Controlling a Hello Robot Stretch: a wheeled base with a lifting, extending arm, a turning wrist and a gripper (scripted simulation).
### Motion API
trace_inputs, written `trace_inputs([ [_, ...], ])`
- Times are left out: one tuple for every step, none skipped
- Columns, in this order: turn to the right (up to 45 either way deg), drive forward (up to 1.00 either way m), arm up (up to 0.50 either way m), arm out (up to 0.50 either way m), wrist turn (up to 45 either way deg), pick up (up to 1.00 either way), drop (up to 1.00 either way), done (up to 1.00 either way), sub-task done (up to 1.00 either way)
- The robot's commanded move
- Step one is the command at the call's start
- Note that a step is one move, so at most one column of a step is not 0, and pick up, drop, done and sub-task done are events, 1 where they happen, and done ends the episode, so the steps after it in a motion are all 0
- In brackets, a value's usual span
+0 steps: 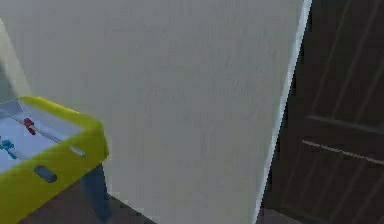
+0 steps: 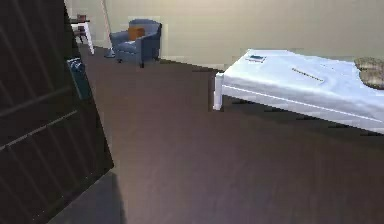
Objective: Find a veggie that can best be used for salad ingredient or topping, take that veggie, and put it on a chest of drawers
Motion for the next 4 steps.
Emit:
trace_inputs([
  [45.0, 0.00, 0.00, 0.00, 0.0, 0.00, 0.00, 0.00, 0.00],
  [36.0, 0.00, 0.00, 0.00, 0.0, 0.00, 0.00, 0.00, 0.00],
  [0.0, 1.00, 0.00, 0.00, 0.0, 0.00, 0.00, 0.00, 0.00],
  [6.0, 0.00, 0.00, 0.00, 0.0, 0.00, 0.00, 0.00, 0.00],
])
